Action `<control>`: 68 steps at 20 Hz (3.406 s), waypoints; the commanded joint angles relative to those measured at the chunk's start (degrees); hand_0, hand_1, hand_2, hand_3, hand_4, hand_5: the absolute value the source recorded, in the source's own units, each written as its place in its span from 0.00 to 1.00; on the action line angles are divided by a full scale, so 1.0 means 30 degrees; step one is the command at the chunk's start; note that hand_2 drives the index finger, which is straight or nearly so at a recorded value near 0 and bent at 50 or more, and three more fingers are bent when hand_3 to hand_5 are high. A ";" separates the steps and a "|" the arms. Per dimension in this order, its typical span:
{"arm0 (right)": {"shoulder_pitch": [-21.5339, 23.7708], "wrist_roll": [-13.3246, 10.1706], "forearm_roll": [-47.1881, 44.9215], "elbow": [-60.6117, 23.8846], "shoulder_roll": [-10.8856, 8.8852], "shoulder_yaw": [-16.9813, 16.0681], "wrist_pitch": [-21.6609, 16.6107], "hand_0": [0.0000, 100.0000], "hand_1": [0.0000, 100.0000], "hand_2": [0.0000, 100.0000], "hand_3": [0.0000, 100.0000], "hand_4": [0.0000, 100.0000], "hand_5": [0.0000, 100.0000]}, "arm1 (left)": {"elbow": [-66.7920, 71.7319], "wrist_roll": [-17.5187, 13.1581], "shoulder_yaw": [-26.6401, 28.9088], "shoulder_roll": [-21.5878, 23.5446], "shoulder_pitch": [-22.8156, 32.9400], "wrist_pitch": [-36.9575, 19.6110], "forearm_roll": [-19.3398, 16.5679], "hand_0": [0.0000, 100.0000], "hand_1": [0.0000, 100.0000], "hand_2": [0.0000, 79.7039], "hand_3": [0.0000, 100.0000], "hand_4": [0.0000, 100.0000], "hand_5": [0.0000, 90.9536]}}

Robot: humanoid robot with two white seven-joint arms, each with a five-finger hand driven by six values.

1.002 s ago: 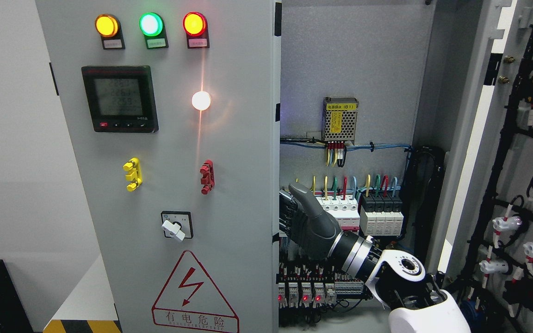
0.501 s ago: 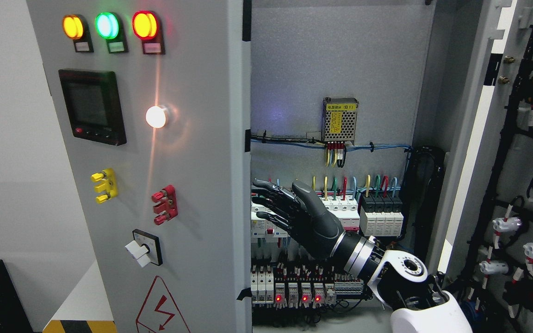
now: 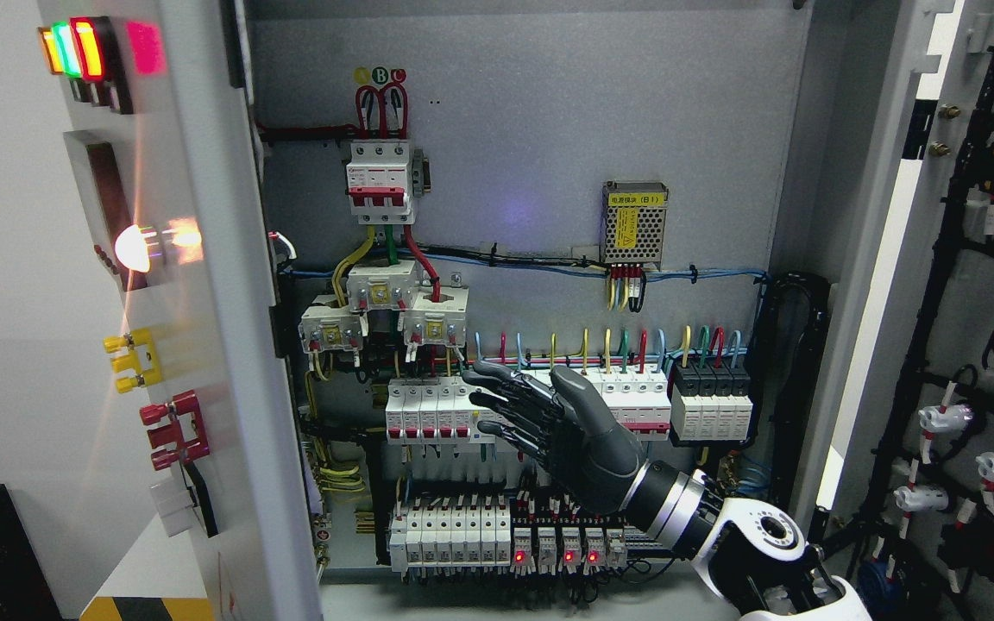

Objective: Open door with both hands

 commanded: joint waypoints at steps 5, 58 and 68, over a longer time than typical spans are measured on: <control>0.0988 0.0048 -0.0030 -0.2198 -0.0346 0.0742 0.0021 0.19 0.00 0.00 0.00 0.00 0.00 | 0.0000 -0.0006 0.0175 0.0000 0.0000 -0.0002 0.0002 0.00 0.00 0.00 0.00 0.00 0.00; 0.4065 -0.0010 -0.0030 -0.5772 0.1704 0.7890 0.2101 0.19 0.00 0.00 0.00 0.00 0.00 | 0.0000 -0.0006 0.0175 0.0000 0.0000 -0.0002 0.0002 0.00 0.00 0.00 0.00 0.00 0.00; 0.3977 -0.0010 0.0058 -0.5247 0.3022 0.7774 0.2101 0.19 0.00 0.00 0.00 0.00 0.00 | 0.0000 -0.0006 0.0175 0.0029 0.0000 -0.0002 0.0002 0.00 0.00 0.00 0.00 0.00 0.00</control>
